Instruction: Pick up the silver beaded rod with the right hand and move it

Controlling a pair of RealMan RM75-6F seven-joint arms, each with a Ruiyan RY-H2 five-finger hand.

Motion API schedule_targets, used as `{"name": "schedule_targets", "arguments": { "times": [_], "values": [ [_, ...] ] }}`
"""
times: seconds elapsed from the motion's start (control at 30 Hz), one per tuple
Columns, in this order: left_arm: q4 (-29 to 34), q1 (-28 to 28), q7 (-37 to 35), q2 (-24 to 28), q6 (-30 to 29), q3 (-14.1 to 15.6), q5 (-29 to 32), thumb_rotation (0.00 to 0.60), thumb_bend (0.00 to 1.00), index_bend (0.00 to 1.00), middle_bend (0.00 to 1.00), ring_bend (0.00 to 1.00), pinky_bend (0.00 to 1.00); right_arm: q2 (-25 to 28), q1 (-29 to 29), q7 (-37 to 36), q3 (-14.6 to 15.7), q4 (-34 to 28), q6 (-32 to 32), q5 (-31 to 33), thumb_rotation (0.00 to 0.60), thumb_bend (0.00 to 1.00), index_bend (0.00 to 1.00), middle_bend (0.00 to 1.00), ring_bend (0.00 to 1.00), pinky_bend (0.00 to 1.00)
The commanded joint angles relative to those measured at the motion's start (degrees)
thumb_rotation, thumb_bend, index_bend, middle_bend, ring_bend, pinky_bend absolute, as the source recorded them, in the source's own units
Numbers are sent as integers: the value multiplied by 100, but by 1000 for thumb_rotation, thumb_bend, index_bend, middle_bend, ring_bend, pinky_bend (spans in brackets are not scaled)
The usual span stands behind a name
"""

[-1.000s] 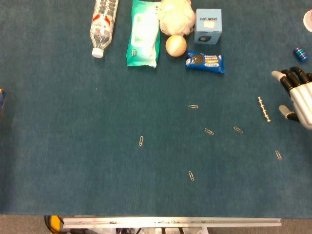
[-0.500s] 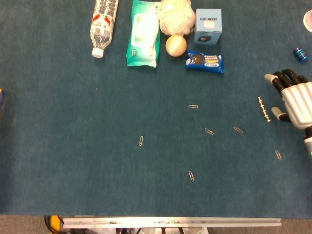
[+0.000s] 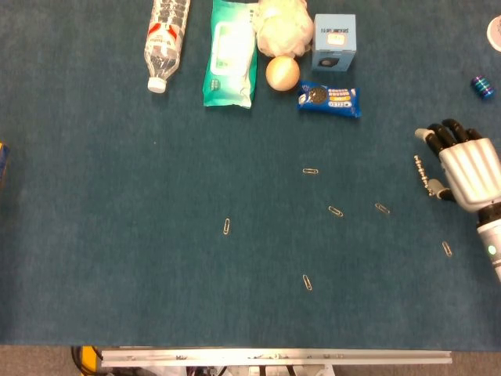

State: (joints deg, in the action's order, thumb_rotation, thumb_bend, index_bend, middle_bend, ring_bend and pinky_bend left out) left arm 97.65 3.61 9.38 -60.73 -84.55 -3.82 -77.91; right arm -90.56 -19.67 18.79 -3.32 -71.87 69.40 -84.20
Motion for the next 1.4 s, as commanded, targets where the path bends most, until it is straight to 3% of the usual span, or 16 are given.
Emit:
{"name": "schedule_targets", "arguments": {
  "times": [0.03, 0.7, 1.4],
  "values": [
    [1, 1, -5, 3, 4, -4, 6, 600, 421, 350, 348, 249, 408, -30, -7, -5, 42, 42, -21, -16, 600, 144, 269, 277, 190, 389],
    [11, -15, -30, 19, -10, -12, -1, 600, 421, 350, 347, 249, 408, -197, -19, 98, 264, 316, -181, -63, 600, 145, 269, 268, 182, 389],
    [32, -37, -49, 41, -33, -20, 7, 600, 421, 350, 348, 249, 408, -162, -2, 219, 115, 504, -160, 167, 600, 145, 269, 263, 180, 389]
  ]
}}
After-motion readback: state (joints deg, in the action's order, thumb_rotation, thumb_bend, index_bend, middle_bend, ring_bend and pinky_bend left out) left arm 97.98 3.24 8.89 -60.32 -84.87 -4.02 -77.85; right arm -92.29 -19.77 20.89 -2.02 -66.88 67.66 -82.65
